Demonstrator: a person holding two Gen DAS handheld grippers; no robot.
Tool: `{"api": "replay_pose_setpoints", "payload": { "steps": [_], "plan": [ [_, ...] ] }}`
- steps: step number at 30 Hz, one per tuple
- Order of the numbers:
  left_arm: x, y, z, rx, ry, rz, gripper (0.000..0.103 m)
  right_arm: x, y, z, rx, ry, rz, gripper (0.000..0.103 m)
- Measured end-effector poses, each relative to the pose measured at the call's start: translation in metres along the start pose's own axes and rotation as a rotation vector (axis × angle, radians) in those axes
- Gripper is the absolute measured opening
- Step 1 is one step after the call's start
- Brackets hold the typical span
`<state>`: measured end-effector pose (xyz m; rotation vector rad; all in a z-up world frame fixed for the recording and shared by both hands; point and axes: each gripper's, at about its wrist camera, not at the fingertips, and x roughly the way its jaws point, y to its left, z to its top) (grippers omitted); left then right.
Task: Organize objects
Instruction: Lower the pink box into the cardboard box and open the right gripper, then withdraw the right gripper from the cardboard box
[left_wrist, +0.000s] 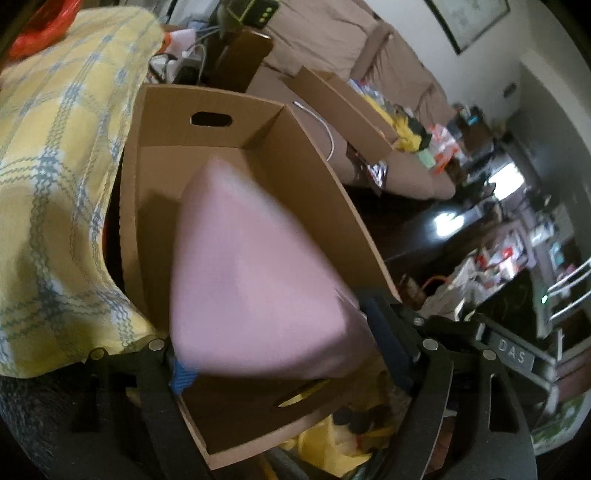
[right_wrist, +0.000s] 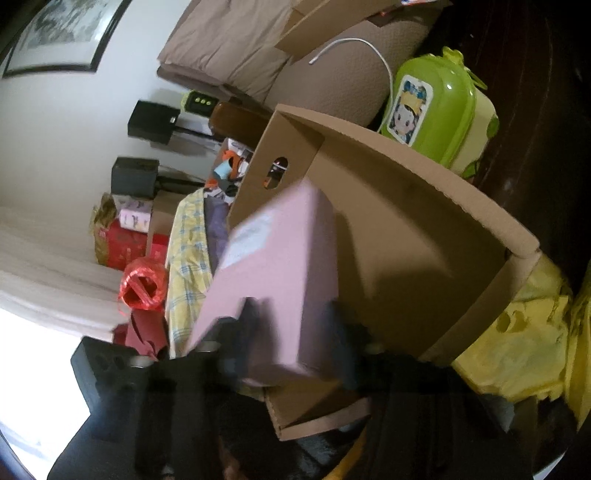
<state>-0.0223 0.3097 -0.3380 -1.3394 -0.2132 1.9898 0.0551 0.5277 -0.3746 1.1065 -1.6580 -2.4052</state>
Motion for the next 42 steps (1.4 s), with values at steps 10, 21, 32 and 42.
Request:
{"api": "replay_pose_setpoints", "payload": {
  "steps": [10, 21, 32, 42],
  "plan": [
    [-0.006, -0.001, -0.003, 0.022, 0.001, -0.009, 0.077, 0.001, -0.001, 0.0, 0.018, 0.003, 0.023, 0.023],
    [-0.025, -0.003, 0.001, 0.044, -0.052, -0.03, 0.077, 0.001, -0.003, 0.0, 0.027, 0.001, 0.023, 0.023],
    [-0.084, -0.005, 0.004, 0.085, -0.244, -0.063, 0.077, 0.001, -0.004, 0.001, 0.028, 0.006, 0.022, 0.023],
    [-0.105, 0.026, 0.023, -0.017, -0.336, -0.029, 0.077, 0.015, 0.04, -0.012, -0.145, 0.103, 0.237, 0.023]
  ]
}}
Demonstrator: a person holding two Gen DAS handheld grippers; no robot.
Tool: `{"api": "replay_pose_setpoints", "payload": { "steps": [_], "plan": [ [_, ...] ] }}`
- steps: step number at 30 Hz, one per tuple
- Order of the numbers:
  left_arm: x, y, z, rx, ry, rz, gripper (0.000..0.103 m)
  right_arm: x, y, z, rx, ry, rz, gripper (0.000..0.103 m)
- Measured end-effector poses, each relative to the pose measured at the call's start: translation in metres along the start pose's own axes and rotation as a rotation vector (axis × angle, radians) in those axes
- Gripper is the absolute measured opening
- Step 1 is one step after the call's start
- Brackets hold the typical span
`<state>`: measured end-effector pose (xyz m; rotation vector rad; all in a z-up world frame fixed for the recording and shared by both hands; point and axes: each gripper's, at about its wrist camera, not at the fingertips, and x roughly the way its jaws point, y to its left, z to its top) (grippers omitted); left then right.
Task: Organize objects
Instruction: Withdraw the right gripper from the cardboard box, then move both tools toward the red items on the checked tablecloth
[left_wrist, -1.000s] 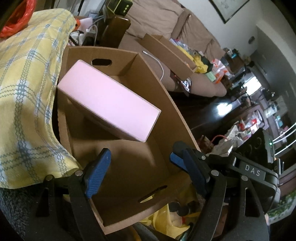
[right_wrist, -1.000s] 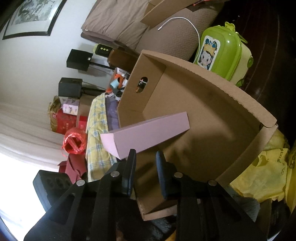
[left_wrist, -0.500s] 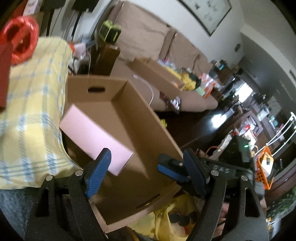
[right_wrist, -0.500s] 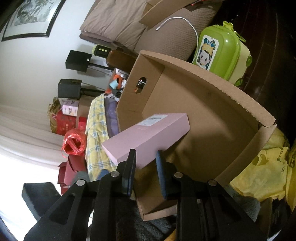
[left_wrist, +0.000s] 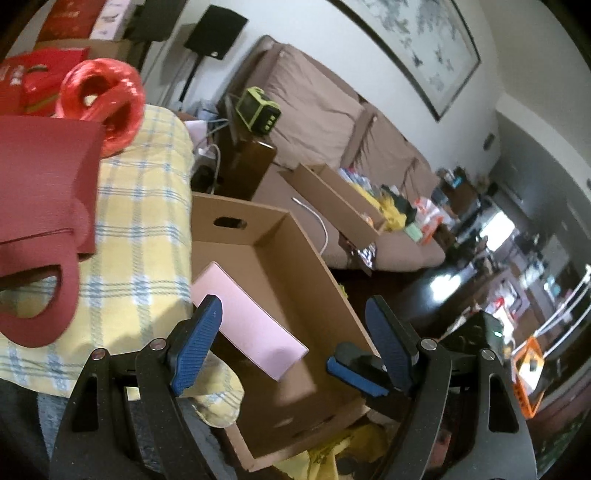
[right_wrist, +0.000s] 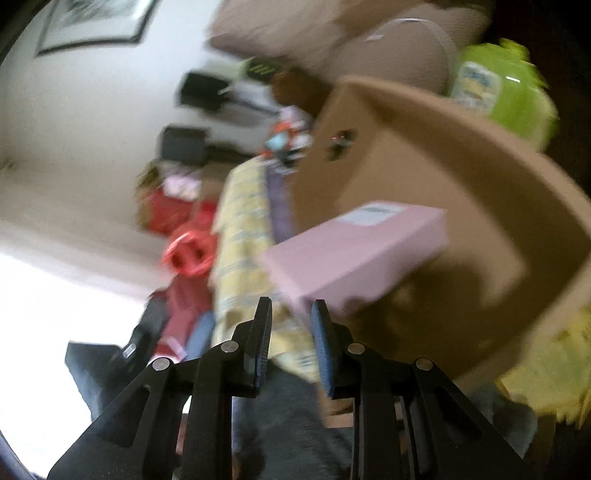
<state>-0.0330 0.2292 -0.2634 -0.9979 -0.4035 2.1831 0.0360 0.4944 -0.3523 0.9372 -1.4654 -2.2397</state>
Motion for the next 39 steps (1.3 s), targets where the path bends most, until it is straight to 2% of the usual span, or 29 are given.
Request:
{"api": "replay_pose_setpoints", "payload": {
  "steps": [2, 4, 5, 6, 7, 8, 9, 10, 13, 17, 30, 39],
  "plan": [
    [-0.001, 0.004, 0.001, -0.015, -0.014, 0.004, 0.077, 0.013, 0.012, -0.004, -0.055, 0.048, 0.019, 0.023],
    [-0.001, 0.008, 0.002, -0.035, -0.02, 0.008, 0.077, 0.028, 0.014, -0.005, -0.065, 0.087, -0.033, 0.023],
    [0.002, 0.01, 0.003, -0.042, -0.017, 0.008, 0.077, 0.036, 0.007, -0.003, -0.038, 0.1, -0.104, 0.023],
    [0.004, 0.011, 0.003, -0.046, -0.012, 0.007, 0.077, 0.038, -0.003, 0.0, 0.007, 0.1, -0.142, 0.0],
    [0.005, 0.012, 0.003, -0.051, -0.005, 0.008, 0.077, 0.035, -0.017, 0.002, 0.079, 0.086, -0.203, 0.0],
    [0.006, 0.012, 0.003, -0.055, -0.003, 0.013, 0.077, 0.03, -0.023, 0.003, 0.088, 0.066, -0.284, 0.005],
    [0.006, 0.013, 0.004, -0.057, -0.006, 0.017, 0.077, 0.018, -0.024, 0.003, 0.066, 0.027, -0.412, 0.008],
    [0.005, 0.013, 0.004, -0.058, -0.01, 0.02, 0.077, 0.006, -0.025, 0.003, 0.054, -0.012, -0.449, 0.008],
    [0.004, 0.016, 0.006, -0.064, -0.023, 0.029, 0.077, -0.015, -0.027, 0.005, 0.085, -0.094, -0.405, 0.008],
    [0.01, 0.017, 0.005, -0.074, -0.005, 0.033, 0.077, -0.012, -0.024, 0.004, 0.096, -0.089, -0.392, 0.008],
    [0.011, 0.017, 0.008, -0.058, -0.003, 0.042, 0.077, -0.01, -0.02, 0.004, 0.05, -0.11, -0.444, 0.008],
    [-0.016, 0.012, 0.021, -0.011, -0.02, 0.068, 0.077, -0.013, -0.017, 0.004, 0.033, -0.132, -0.441, 0.008]
  ]
}}
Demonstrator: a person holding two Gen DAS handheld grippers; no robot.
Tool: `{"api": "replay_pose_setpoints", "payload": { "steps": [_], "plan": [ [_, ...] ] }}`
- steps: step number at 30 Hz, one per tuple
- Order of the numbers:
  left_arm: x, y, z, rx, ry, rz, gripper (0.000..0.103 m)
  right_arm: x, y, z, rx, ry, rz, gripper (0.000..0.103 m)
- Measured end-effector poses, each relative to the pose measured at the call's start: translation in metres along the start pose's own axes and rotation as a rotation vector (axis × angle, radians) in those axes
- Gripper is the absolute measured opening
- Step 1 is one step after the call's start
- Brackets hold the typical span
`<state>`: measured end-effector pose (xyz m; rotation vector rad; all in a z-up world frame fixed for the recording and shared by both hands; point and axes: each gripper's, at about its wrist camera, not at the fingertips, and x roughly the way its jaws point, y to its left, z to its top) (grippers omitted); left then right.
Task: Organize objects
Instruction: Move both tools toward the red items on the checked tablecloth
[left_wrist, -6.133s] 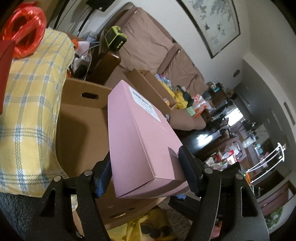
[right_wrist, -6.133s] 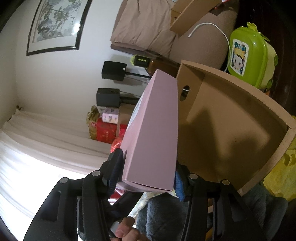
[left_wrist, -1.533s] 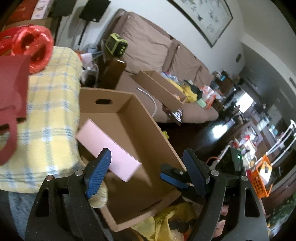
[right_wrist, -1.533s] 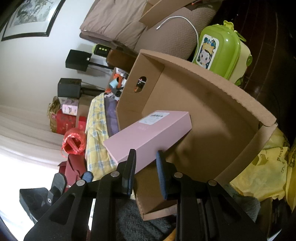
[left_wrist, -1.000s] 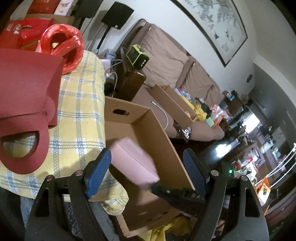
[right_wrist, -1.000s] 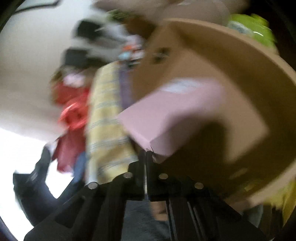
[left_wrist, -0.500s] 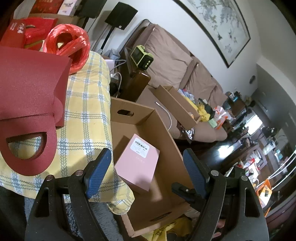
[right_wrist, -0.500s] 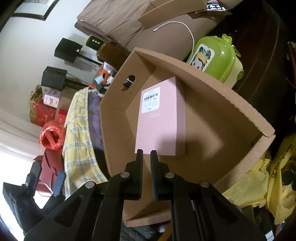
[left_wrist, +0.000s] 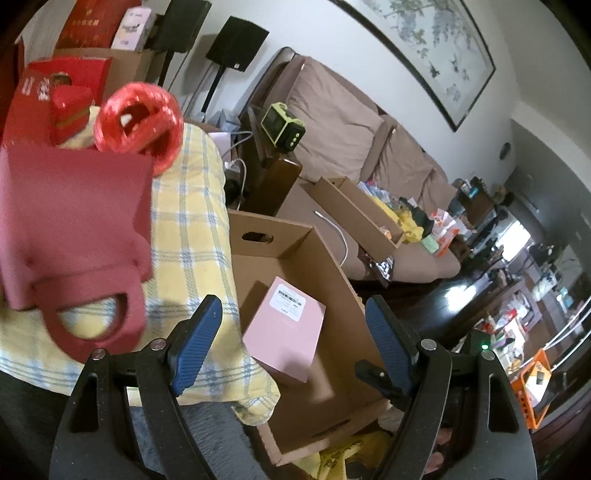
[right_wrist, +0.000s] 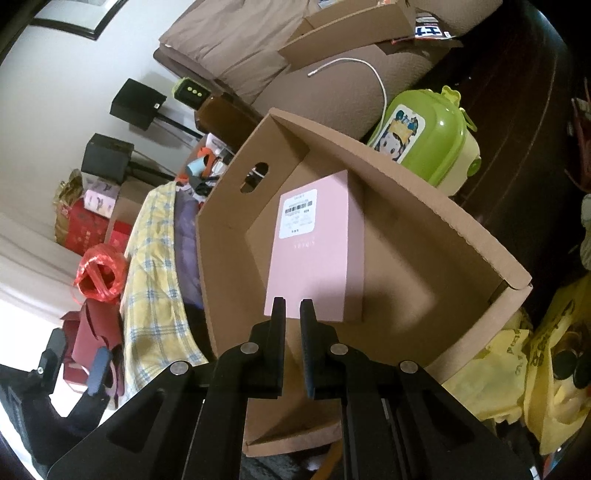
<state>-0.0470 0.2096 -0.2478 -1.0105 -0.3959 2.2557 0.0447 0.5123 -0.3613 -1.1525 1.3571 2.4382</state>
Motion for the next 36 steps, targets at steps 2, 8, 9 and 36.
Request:
{"api": "replay_pose_setpoints", "payload": {
  "steps": [2, 8, 9, 36],
  "plan": [
    [-0.012, 0.002, 0.006, 0.019, -0.001, 0.01, 0.077, 0.0, 0.002, 0.0, 0.0, 0.0, 0.011, 0.008],
    [-0.052, 0.022, 0.02, 0.048, -0.006, 0.067, 0.077, -0.009, 0.017, 0.0, -0.014, -0.008, 0.052, 0.009],
    [-0.059, 0.027, 0.022, 0.051, -0.007, 0.076, 0.077, -0.011, 0.021, 0.001, -0.021, -0.013, 0.057, 0.009],
    [-0.157, 0.16, 0.079, -0.057, -0.163, 0.409, 0.077, -0.053, 0.173, -0.036, -0.421, -0.109, 0.116, 0.058]
  ]
}}
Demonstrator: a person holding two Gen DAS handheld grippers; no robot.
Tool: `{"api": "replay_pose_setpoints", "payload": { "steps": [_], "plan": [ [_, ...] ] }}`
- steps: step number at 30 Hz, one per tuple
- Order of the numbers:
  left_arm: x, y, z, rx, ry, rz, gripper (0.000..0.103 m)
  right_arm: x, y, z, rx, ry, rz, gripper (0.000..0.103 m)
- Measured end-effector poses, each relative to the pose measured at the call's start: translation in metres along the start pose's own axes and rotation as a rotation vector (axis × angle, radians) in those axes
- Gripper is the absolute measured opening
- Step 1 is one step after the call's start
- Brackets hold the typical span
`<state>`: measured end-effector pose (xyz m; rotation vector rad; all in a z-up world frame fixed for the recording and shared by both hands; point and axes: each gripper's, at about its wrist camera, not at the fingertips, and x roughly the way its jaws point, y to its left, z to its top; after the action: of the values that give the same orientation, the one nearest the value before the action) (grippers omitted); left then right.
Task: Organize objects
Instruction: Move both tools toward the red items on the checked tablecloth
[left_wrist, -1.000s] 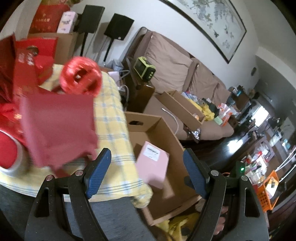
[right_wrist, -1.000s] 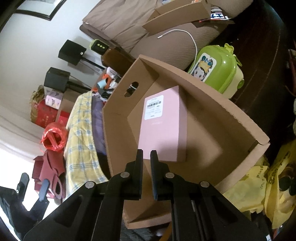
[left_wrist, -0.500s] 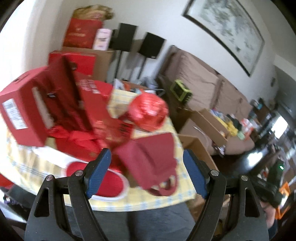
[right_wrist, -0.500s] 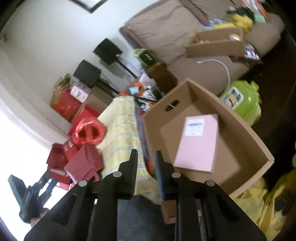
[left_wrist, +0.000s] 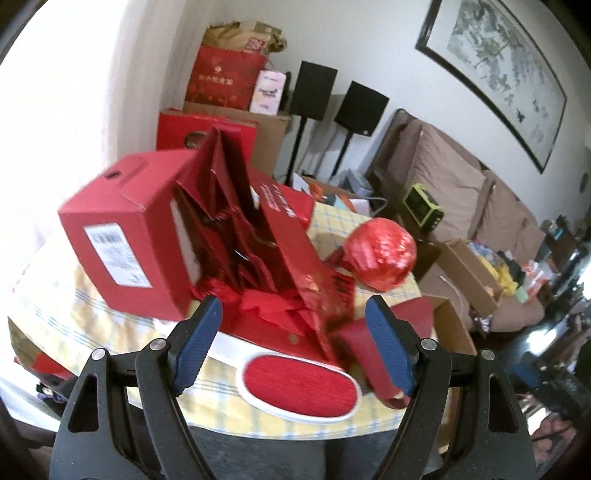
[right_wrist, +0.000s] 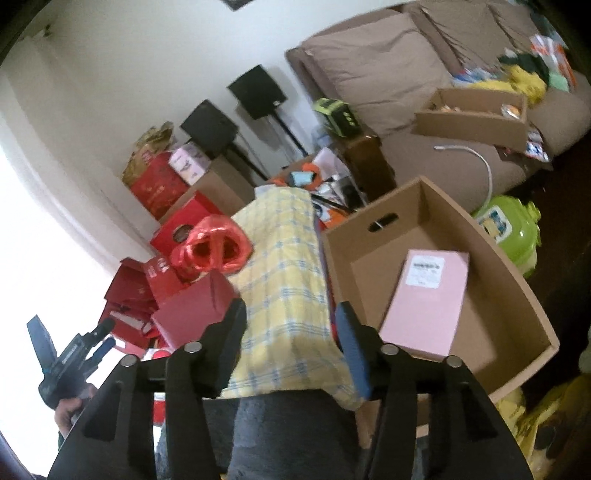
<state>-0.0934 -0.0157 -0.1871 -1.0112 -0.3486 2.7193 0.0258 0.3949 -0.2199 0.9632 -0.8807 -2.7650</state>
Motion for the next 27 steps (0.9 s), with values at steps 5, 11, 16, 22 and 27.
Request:
{"api": "replay_pose_setpoints", "payload": {
  "steps": [5, 11, 16, 22, 27],
  "plan": [
    [-0.004, 0.006, 0.003, 0.039, -0.013, 0.041, 0.077, 0.011, 0.031, 0.001, -0.079, 0.028, 0.027, 0.072],
    [-0.005, 0.016, 0.007, 0.047, -0.018, 0.065, 0.077, 0.026, 0.076, -0.001, -0.219, 0.062, 0.061, 0.086],
    [-0.005, 0.028, 0.009, 0.038, -0.025, 0.083, 0.077, 0.046, 0.115, -0.005, -0.358, 0.084, 0.05, 0.102],
    [-0.002, 0.042, 0.009, 0.028, -0.024, 0.097, 0.077, 0.082, 0.142, -0.017, -0.467, 0.143, 0.017, 0.102],
    [0.004, 0.051, 0.006, 0.027, -0.01, 0.106, 0.077, 0.116, 0.155, -0.026, -0.536, 0.203, -0.016, 0.102]
  ]
}}
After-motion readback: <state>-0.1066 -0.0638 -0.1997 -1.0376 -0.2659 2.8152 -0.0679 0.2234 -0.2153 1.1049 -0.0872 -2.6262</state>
